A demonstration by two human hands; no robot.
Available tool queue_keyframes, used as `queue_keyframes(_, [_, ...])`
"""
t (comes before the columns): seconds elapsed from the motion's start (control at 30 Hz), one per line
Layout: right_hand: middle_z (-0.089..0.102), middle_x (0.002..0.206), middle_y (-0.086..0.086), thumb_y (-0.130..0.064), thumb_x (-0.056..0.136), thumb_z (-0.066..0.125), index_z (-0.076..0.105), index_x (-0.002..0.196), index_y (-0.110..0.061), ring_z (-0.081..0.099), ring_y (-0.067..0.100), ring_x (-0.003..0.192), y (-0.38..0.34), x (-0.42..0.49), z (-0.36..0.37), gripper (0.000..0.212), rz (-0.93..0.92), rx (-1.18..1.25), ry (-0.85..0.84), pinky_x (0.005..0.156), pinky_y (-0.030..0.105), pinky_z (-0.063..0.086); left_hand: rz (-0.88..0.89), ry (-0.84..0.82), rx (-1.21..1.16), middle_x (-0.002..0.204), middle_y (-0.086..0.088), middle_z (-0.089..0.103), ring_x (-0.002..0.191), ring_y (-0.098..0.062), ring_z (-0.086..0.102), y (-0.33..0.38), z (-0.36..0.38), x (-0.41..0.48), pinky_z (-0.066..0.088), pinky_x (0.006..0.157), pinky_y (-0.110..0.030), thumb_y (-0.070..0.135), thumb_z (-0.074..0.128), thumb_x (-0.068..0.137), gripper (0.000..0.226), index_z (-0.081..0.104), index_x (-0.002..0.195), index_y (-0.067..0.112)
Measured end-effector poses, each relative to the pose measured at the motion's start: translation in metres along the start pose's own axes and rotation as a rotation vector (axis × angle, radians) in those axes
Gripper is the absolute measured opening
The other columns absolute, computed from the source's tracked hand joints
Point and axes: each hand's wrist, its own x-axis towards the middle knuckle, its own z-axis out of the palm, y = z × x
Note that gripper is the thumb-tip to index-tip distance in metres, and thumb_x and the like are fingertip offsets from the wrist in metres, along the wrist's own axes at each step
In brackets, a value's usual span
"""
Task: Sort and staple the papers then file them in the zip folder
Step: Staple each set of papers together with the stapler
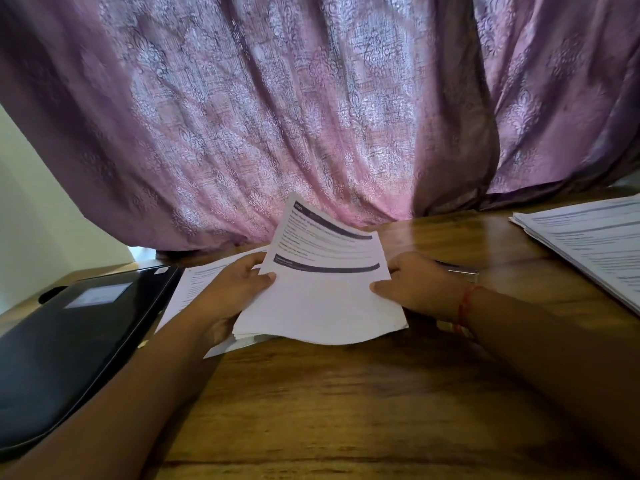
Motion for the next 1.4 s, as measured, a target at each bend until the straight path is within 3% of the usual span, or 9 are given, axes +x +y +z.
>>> queue_keyframes(0.13, [0.069,0.112,0.001,-0.016,0.097,0.054,0.068,0.110,-0.016,0.067,0.023,0.099,0.001,0.004,0.005,0.019,-0.002,0.140,0.066,0.087,0.037,0.056,0.020,0.004,-0.124,0.112,-0.004,0.076,0.096,-0.024,0.076,0.003,-0.003,0.001,0.063,0.072,-0.036,0.001,0.057,0.099,0.031,0.062,0.124,0.018])
queue_keyframes(0.3, [0.071,0.105,0.001,-0.011,0.097,0.056,0.067,0.105,-0.022,0.068,0.020,0.096,-0.017,-0.010,0.011,0.017,-0.063,0.241,0.067,0.084,0.033,0.056,-0.009,-0.005,-0.114,0.121,-0.011,0.073,0.106,-0.033,0.072,0.009,-0.017,-0.019,0.058,0.090,-0.048,0.001,0.055,0.098,0.036,0.061,0.130,0.017])
queue_keyframes(0.5, [0.073,0.109,0.000,-0.018,0.092,0.066,0.068,0.114,-0.021,0.069,0.016,0.096,-0.047,-0.018,0.043,0.023,-0.082,0.290,0.030,0.090,0.038,0.057,-0.103,0.233,-0.010,0.108,-0.008,0.072,0.094,-0.029,0.070,0.002,-0.049,-0.052,0.058,0.075,-0.038,0.008,0.055,0.100,0.017,0.063,0.110,0.019])
queue_keyframes(0.77, [0.070,0.100,0.003,-0.023,0.084,0.074,0.055,0.073,-0.025,0.063,0.018,0.098,-0.085,-0.016,0.081,0.022,-0.125,-0.034,0.117,0.085,0.027,0.051,-0.132,0.429,0.365,0.125,-0.011,0.061,0.102,-0.024,0.059,-0.021,-0.095,-0.058,0.047,0.088,-0.035,0.014,0.060,0.098,0.037,0.056,0.134,0.011])
queue_keyframes(0.87, [0.071,0.104,0.005,-0.025,0.087,0.069,0.069,0.084,-0.015,0.063,0.020,0.102,-0.089,-0.009,0.083,0.010,-0.153,-0.193,0.058,0.086,0.026,0.049,-0.092,0.455,0.522,0.130,-0.014,0.060,0.100,-0.022,0.056,-0.026,-0.096,-0.051,0.045,0.084,-0.031,0.011,0.060,0.097,0.041,0.053,0.138,0.008])
queue_keyframes(1.0, [0.072,0.102,0.005,-0.026,0.088,0.067,0.076,0.095,-0.008,0.064,0.019,0.097,-0.088,0.000,0.091,0.021,-0.171,-0.276,0.014,0.085,0.028,0.050,-0.029,0.501,0.698,0.130,-0.016,0.062,0.102,-0.025,0.058,-0.039,-0.094,-0.048,0.046,0.087,-0.033,0.010,0.059,0.098,0.035,0.053,0.133,0.007])
queue_keyframes(1.07, [0.071,0.105,0.004,-0.031,0.091,0.065,0.074,0.102,-0.011,0.063,0.018,0.099,-0.083,0.001,0.096,0.025,-0.179,-0.299,0.005,0.086,0.027,0.049,-0.013,0.510,0.774,0.131,-0.015,0.063,0.111,-0.029,0.062,-0.047,-0.093,-0.046,0.049,0.092,-0.035,0.010,0.057,0.099,0.035,0.053,0.133,0.007])
queue_keyframes(1.2, [0.064,0.123,0.002,-0.044,0.094,0.058,0.060,0.129,-0.016,0.058,0.019,0.113,-0.077,0.005,0.103,0.045,-0.230,-0.373,-0.043,0.098,0.029,0.046,-0.004,0.534,0.924,0.116,-0.013,0.069,0.097,-0.025,0.065,-0.050,-0.091,-0.045,0.053,0.085,-0.033,0.017,0.055,0.102,0.016,0.059,0.114,0.008])
queue_keyframes(1.4, [0.064,0.120,0.004,-0.047,0.096,0.053,0.060,0.129,-0.014,0.057,0.021,0.110,-0.073,0.005,0.112,0.047,-0.303,-0.429,-0.052,0.097,0.030,0.046,-0.024,0.519,0.875,0.120,-0.013,0.067,0.087,-0.016,0.055,-0.051,-0.098,-0.038,0.044,0.075,-0.028,0.026,0.058,0.101,0.020,0.057,0.114,0.009])
